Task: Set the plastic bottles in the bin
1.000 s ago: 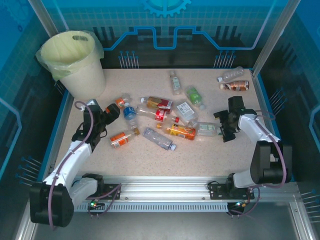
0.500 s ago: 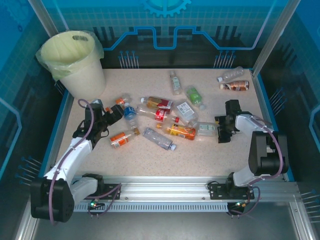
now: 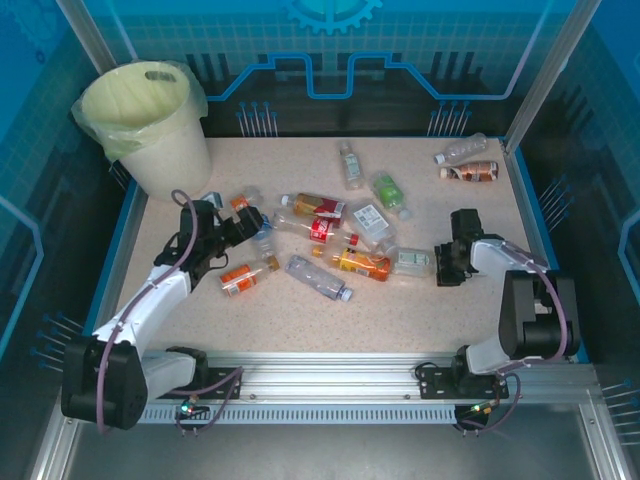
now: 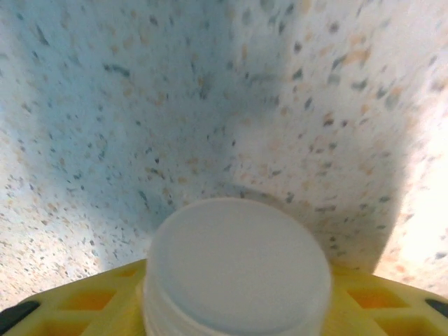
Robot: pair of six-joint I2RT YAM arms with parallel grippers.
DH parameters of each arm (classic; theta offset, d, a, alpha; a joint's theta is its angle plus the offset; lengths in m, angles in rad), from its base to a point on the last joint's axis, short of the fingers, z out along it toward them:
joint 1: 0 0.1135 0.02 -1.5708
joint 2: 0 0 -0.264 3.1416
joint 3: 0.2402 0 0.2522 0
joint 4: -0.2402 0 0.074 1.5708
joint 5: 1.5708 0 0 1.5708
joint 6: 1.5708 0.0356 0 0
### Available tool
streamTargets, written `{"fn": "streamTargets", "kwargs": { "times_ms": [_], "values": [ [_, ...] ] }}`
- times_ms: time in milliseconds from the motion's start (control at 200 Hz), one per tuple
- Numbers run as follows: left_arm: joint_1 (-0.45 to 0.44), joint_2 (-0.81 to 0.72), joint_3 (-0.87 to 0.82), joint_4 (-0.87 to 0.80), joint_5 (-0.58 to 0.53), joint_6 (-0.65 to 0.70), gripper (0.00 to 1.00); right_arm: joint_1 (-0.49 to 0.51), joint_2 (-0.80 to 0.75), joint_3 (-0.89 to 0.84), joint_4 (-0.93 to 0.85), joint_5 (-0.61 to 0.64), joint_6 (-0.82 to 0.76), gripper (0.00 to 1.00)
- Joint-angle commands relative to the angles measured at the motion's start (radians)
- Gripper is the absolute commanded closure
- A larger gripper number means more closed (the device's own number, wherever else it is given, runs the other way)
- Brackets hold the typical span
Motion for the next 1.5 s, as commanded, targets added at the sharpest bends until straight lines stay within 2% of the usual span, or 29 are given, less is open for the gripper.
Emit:
{"fn": "streamTargets", "kwargs": {
  "times_ms": [0, 230, 345, 550, 690, 925, 1225, 1301, 1416, 1496],
  "values": [
    [-0.033, -0.018, 0.023, 0.046, 0.038, 0.045, 0.01, -0.002, -0.076, -0.026, -0.013, 0.124, -0.014, 0.5],
    [-0.089, -0.018, 0.015, 0.089, 0.087, 0.078, 0.01, 0.035, -0.219, -0.088, -0.012, 0.222, -0.06, 0.64],
    [-0.123, 0.001, 0.023, 0.099, 0.13, 0.096, 0.01, 0.075, -0.293, -0.082, -0.008, 0.278, -0.138, 0.69],
    [-0.179, 0.029, 0.082, 0.05, 0.204, 0.171, 0.01, 0.226, -0.401, 0.01, -0.01, 0.439, -0.317, 0.69],
    [-0.209, 0.068, 0.112, 0.116, 0.305, 0.178, 0.01, 0.325, -0.45, 0.051, 0.083, 0.516, -0.462, 0.69],
    [-0.305, 0.149, 0.23, 0.138, 0.411, 0.264, 0.01, 0.414, -0.431, 0.102, 0.341, 0.377, -0.691, 0.68],
    [-0.409, 0.247, 0.373, 0.122, 0.508, 0.359, 0.01, 0.497, -0.362, 0.175, 0.538, 0.16, -0.756, 0.68],
    [-0.44, 0.276, 0.405, 0.081, 0.496, 0.421, 0.01, 0.528, -0.343, 0.203, 0.553, 0.14, -0.771, 0.68],
    [-0.48, 0.302, 0.447, 0.015, 0.389, 0.534, 0.01, 0.565, -0.318, 0.245, 0.567, 0.108, -0.797, 0.69],
    [-0.483, 0.312, 0.46, 0.018, 0.338, 0.557, 0.01, 0.577, -0.305, 0.263, 0.577, 0.073, -0.805, 0.68]
  ]
}}
